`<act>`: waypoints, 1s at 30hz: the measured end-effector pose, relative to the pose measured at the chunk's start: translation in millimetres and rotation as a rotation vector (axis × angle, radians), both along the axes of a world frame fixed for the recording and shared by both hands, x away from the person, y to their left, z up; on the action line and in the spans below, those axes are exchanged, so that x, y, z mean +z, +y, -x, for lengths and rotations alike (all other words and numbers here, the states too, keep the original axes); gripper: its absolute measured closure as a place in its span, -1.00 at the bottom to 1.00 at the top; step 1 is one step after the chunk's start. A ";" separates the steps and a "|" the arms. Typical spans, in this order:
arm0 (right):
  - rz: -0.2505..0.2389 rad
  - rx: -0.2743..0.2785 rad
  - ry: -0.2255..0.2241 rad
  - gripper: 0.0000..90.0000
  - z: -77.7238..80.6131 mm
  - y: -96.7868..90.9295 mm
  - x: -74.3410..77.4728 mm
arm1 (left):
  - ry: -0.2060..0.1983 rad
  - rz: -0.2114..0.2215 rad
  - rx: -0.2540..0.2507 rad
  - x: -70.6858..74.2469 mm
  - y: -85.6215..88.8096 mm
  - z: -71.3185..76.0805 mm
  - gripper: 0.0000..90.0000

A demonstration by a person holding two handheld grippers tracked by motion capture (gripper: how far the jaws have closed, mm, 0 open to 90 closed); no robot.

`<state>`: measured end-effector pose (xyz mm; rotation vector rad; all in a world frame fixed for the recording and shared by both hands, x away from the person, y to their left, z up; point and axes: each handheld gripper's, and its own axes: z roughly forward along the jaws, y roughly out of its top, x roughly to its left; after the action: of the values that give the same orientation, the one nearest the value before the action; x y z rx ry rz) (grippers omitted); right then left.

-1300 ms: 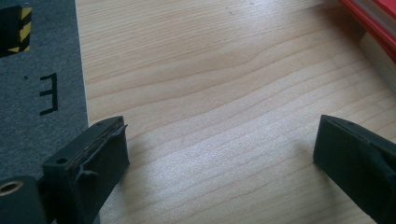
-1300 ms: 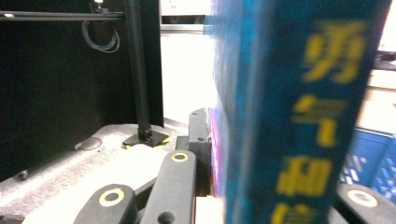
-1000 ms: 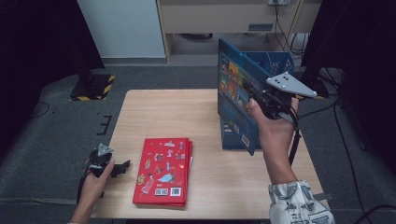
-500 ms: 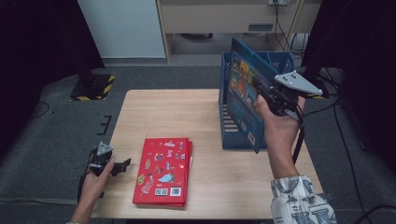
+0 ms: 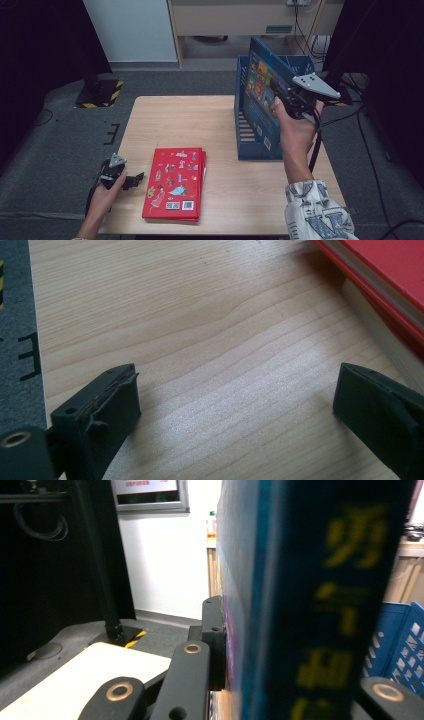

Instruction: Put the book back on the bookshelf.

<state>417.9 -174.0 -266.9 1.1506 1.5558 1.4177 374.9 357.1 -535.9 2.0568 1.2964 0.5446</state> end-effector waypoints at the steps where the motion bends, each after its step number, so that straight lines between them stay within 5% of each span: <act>1: 0.000 -0.006 0.001 0.84 -2.1 0.7 -0.5 | -0.003 0.001 0.000 -0.4 -0.3 0.1 -0.94; 11: 0.029 -0.049 0.000 0.84 -31.1 11.6 -9.5 | 0.003 0.002 -0.007 -0.6 -3.2 1.3 -0.97; 22: 0.006 -0.095 -0.020 0.84 -58.6 19.1 -12.0 | 0.004 0.004 -0.008 -0.8 -3.8 1.2 -0.98; 30: 0.017 -0.108 -0.013 0.84 -76.1 24.8 -31.0 | 0.007 -0.004 -0.016 -0.7 -3.6 0.6 -1.00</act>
<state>494.0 -149.2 -297.9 1.1941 1.4715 1.3358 374.3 353.5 -536.6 2.0720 1.2826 0.5334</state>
